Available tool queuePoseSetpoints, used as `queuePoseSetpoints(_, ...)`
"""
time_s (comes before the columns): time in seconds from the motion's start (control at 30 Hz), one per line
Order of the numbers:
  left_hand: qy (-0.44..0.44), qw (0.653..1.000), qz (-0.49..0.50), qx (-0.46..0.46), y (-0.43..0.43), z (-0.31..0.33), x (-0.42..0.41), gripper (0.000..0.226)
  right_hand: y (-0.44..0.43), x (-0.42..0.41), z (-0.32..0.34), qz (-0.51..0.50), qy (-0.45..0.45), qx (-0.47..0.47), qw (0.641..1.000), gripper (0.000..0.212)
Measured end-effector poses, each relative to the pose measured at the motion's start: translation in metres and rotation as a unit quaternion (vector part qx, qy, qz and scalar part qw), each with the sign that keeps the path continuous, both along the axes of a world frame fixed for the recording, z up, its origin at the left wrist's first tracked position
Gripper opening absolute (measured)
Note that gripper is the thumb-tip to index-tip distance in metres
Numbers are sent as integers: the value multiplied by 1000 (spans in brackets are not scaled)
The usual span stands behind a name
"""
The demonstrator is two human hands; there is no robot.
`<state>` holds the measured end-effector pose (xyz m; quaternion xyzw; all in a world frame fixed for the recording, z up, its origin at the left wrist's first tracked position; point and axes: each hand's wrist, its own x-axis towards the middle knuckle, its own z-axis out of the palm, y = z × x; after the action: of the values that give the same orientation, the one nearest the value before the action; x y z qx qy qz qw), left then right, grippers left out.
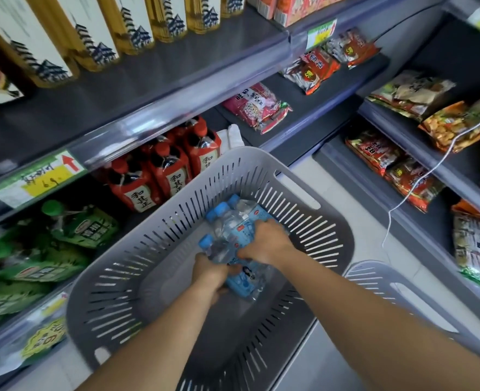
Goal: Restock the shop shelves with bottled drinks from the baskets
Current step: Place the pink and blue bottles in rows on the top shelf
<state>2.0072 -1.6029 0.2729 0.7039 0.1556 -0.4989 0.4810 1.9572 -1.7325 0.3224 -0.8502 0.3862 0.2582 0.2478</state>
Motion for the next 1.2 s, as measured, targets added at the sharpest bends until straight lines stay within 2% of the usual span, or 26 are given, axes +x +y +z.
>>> queuePoseSetpoints(0.07, -15, 1000, -20, -1, 8, 11, -1, 55, 1, -3, 6, -53, -8, 78, 996, 60)
queuePoseSetpoints(0.17, -49, 997, -57, -15, 24, 34, 6, 56, 2, -15, 18, -171, -59, 229, 957, 92)
queuePoseSetpoints(0.23, -86, 993, -65, -39, 37, 53, 10, 56, 7, -23, 30, -218, -90, 295, 926, 99)
queuePoseSetpoints(0.37, -114, 988, -73, -71, 63, 101, 18, 49, 26, -27, 65, -258, -150, 416, 859, 77)
queuePoseSetpoints(0.6, -179, 965, -74, -177, 122, 195, 32, 34, 82, -18, 158, -236, -271, 436, 825, 67)
queuePoseSetpoints(0.73, -225, 949, -74, -209, 167, 255, 40, 32, 130, -6, 210, -191, -322, 405, 834, 80)
queuePoseSetpoints(0.87, -253, 938, -65, -230, 217, 314, 51, 27, 177, 9, 263, -174, -365, 380, 832, 60)
queuePoseSetpoints(0.97, -272, 935, -33, -227, 250, 355, 63, 39, 202, 23, 300, -139, -386, 384, 827, 47)
queuePoseSetpoints(1.1, -292, 929, 27, -227, 281, 399, 78, 49, 229, 47, 348, -102, -410, 432, 797, 49)
queuePoseSetpoints(1.2, -331, 915, 61, -222, 297, 427, 88, 47, 242, 66, 382, -62, -432, 451, 779, 33)
